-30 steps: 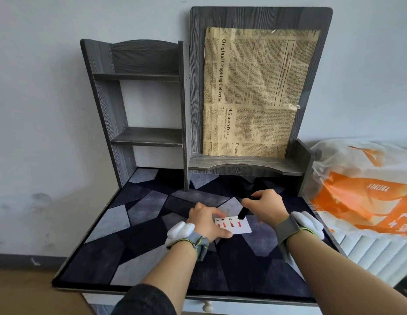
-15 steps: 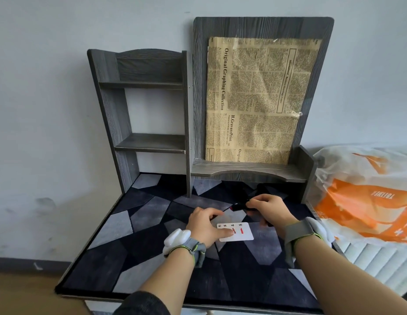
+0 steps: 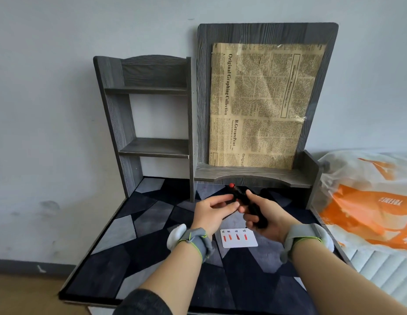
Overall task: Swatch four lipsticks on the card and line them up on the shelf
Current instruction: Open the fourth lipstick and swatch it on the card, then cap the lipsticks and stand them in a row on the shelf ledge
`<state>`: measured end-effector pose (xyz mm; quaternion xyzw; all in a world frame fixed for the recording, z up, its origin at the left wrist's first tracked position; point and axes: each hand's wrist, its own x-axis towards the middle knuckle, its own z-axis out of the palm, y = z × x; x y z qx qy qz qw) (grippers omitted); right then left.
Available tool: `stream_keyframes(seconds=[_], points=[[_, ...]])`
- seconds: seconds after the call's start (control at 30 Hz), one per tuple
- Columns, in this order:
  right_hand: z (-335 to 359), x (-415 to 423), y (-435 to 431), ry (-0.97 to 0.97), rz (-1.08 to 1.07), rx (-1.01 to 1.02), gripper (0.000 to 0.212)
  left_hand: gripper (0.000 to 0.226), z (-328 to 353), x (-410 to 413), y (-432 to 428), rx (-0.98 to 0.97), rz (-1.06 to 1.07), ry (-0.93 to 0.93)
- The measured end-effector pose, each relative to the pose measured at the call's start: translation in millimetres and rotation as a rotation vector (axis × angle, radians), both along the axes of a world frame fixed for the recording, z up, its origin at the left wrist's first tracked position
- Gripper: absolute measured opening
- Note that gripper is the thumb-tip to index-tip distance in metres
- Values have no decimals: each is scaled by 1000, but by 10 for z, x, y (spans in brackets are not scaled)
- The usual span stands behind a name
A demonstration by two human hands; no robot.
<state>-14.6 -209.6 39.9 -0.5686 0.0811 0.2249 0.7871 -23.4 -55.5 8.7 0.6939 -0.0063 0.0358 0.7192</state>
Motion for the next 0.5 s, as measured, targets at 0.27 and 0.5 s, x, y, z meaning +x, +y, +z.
stream_keyframes(seconds=[0.27, 0.5], points=[[1, -17, 25, 18, 23, -12, 40, 29, 76, 42, -59, -97, 29, -8], [20, -57, 43, 21, 54, -59, 39, 26, 70, 42, -42, -53, 5, -39]])
